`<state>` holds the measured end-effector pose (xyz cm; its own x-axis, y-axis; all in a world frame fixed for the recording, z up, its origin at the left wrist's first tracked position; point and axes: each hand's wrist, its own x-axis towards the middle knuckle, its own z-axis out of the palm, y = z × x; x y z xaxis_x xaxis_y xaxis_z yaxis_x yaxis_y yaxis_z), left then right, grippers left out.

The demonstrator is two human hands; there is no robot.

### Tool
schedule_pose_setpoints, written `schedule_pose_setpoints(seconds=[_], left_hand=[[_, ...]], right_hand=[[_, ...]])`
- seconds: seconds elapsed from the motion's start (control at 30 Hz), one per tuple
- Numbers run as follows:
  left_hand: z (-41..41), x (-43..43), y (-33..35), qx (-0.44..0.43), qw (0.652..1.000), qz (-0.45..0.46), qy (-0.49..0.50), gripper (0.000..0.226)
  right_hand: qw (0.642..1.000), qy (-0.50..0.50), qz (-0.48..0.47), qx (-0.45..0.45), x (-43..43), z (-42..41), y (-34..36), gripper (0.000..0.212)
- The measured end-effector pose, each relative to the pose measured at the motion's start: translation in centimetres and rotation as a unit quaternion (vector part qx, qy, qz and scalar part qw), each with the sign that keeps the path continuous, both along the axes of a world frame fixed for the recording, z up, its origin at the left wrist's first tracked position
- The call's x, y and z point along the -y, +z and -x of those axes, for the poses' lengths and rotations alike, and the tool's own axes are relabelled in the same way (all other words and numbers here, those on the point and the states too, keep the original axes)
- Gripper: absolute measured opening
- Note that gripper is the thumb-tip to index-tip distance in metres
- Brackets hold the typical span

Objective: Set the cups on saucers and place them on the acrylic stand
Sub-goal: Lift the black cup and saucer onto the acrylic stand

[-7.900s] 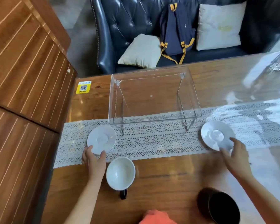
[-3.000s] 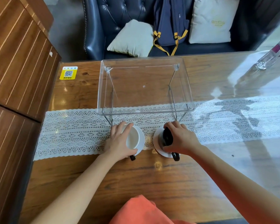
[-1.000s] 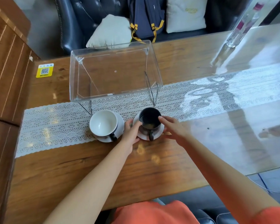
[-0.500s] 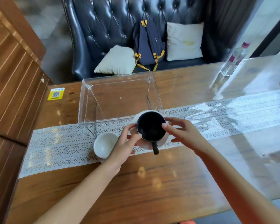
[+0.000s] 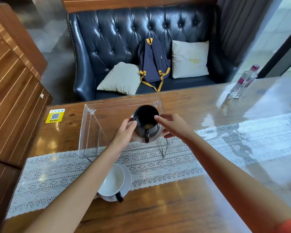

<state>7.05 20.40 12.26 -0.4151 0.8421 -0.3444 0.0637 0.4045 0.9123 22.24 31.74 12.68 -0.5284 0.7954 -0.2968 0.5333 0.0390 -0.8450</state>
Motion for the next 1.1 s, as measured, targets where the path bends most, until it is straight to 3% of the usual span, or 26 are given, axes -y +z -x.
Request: schedule_pose_setpoints(seconds=[0.17,0.3,0.4,0.53,0.63,1.1], left_hand=[[1.1,-0.9,-1.1,-0.033,0.999,0.018,-0.015,0.017],[2.5,-1.2,-0.9,-0.106,0.992,0.046,-0.050,0.040],[3.2,-0.8,-1.0,-0.158,0.984,0.047,-0.067,0.038],[2.5,-0.5,-1.3,-0.127,0.990,0.023,-0.060,0.026],[1.6,-0.6,-1.3,-0.095,0.994,0.011,-0.050,0.019],[0.8,-1.9,-1.4,-0.028,0.999,-0.002,-0.028,0.039]], right_hand=[[0.997,0.039,-0.034,0.059,-0.7,0.9,-0.6,0.054],[0.987,0.076,-0.085,0.117,-1.0,0.9,-0.7,0.058],[0.979,0.069,-0.152,0.114,-0.6,0.0,-0.9,0.058],[0.965,0.032,-0.247,0.077,-0.2,-1.8,-2.5,0.051],[0.964,0.060,-0.215,0.142,0.5,-2.1,-4.4,0.066],[0.962,0.010,-0.236,0.136,-0.9,-0.2,-6.0,0.061]])
